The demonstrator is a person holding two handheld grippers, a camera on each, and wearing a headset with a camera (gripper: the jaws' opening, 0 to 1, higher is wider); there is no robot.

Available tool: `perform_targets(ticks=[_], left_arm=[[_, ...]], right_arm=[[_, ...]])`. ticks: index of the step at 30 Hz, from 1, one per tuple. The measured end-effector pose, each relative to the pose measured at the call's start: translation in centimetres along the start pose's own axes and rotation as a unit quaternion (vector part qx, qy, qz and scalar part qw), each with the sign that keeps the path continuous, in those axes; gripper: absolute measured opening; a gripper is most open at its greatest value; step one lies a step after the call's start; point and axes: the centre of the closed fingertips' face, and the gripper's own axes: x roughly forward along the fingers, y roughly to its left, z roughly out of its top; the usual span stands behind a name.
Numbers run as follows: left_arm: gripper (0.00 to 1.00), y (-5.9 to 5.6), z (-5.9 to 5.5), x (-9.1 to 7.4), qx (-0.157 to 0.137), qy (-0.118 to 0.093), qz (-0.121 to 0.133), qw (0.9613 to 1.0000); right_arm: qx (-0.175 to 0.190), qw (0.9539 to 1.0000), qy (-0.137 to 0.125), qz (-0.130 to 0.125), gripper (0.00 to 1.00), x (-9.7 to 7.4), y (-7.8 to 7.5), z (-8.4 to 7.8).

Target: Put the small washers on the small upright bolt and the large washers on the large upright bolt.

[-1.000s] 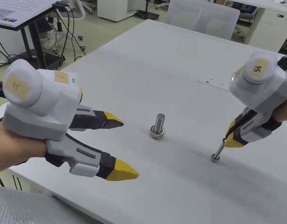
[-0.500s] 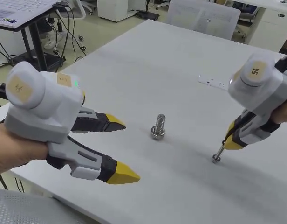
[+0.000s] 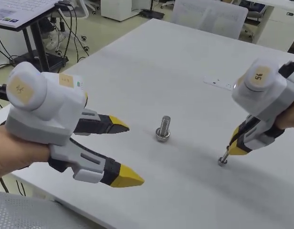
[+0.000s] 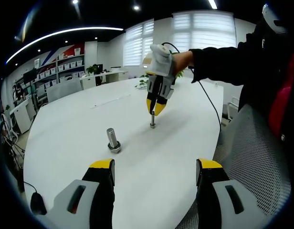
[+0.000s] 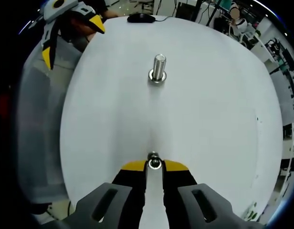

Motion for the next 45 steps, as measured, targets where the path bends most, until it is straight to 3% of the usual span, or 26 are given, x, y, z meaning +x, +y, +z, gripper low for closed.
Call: perform_targets(ticks=[45], left_arm=[[0.68, 0.4, -0.2, 0.4, -0.004, 0.009, 0.001, 1.0]], right_arm=[[0.001, 0.9998, 0.009, 0.019, 0.14, 3.3, 0.4, -0.3]])
